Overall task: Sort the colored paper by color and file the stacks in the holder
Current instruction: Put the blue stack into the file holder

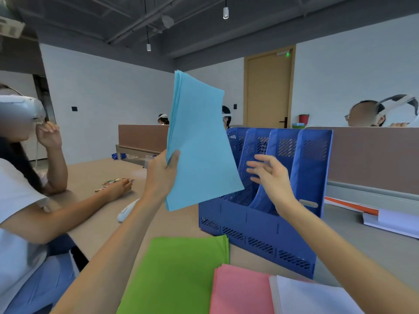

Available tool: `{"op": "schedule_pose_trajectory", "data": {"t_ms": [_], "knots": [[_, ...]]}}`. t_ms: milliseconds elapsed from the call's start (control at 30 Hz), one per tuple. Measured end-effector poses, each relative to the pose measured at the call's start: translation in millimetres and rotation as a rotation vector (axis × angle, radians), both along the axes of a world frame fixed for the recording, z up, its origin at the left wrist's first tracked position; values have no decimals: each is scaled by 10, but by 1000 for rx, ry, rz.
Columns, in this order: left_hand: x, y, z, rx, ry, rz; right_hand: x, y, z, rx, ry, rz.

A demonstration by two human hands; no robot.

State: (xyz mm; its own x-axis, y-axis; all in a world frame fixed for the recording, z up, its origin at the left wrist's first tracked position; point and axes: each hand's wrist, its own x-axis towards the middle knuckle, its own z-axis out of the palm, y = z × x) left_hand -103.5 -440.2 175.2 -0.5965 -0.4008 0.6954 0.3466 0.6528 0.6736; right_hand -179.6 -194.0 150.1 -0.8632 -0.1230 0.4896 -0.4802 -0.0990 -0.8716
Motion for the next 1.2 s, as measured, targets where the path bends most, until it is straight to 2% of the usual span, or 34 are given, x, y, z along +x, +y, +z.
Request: {"op": "schedule_pose_trajectory", "data": {"t_ms": [200,567,833,967,1200], "knots": [[-164,-39,39,-50,36,114,127,-60,-398,188,115,65],[-551,62,-8,-267,-63,248,-125,-2,-395,173,-9,-30],[-908,94,-216,-183,-129,181,-161,-36,-408,379,-54,15],[-927,85,-224,-246,-125,220,-192,-19,-419,372,-66,12],[-945,-11,-346,-221,-31,122,-255,-20,-424,323,-105,17]]}}
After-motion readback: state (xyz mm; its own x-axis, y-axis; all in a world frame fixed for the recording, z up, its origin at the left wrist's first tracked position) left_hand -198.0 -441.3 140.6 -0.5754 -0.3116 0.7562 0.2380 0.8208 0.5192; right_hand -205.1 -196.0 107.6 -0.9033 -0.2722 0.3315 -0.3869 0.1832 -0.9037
